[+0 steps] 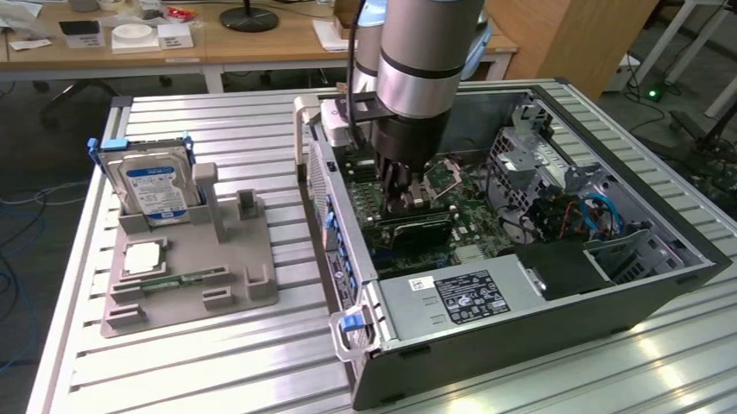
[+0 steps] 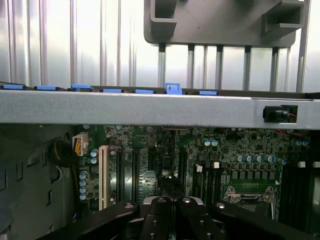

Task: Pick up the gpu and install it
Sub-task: 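Press down on the gpu until it lock into place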

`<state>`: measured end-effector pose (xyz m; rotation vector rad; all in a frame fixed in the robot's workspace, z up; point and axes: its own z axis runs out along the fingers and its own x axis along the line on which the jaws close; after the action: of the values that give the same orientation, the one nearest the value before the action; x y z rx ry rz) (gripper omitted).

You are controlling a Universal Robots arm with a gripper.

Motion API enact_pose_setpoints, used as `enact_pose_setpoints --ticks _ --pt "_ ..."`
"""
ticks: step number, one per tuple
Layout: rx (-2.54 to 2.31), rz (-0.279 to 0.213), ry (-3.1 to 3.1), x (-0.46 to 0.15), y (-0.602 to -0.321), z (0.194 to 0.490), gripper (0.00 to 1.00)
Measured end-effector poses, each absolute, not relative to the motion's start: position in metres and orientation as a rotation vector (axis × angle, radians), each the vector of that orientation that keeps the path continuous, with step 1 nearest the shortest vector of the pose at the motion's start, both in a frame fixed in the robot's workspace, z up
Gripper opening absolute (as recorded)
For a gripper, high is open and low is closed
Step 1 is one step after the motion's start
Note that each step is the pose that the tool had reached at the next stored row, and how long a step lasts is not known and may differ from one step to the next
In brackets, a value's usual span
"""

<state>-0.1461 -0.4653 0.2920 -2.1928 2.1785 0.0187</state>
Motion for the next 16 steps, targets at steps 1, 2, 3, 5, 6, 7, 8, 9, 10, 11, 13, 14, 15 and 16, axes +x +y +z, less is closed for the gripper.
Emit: enact_pose_setpoints --ticks 1,2,3,5,6,7,8,9,10,11,13,14,15,16 --pt "-2.193 0.019 2.178 -0.1461 -0.4653 0.2919 0.11" --pt "-2.193 0.019 2.179 -0.1461 -0.4653 0.292 0.11" --pt "-2.193 0.019 2.178 -0.1462 -0.4653 0.2919 0.11" --pt "-2.192 0.019 2.179 -0.1469 -0.4653 0.2919 0.11" --pt "-2.193 0.019 2.179 -0.1469 -0.4653 0.2919 0.11" --pt "-2.193 0.019 2.179 -0.1468 -0.4653 0.2919 0.11" --pt "-2.193 0.019 2.179 -0.1468 -0.4653 0.2919 0.11" --pt "-2.193 0.019 2.179 -0.1468 -0.4653 0.2919 0.11" --pt "-2.193 0.019 2.179 -0.1468 -0.4653 0.2919 0.11" --pt "-2.193 0.019 2.179 -0.1468 -0.4653 0.292 0.11" --pt "-2.193 0.019 2.179 -0.1468 -0.4653 0.2919 0.11" --pt "-2.193 0.019 2.179 -0.1468 -0.4653 0.2919 0.11" --pt "-2.193 0.019 2.178 -0.1468 -0.4653 0.2919 0.11" --pt "-2.193 0.019 2.178 -0.1468 -0.4653 0.2919 0.11"
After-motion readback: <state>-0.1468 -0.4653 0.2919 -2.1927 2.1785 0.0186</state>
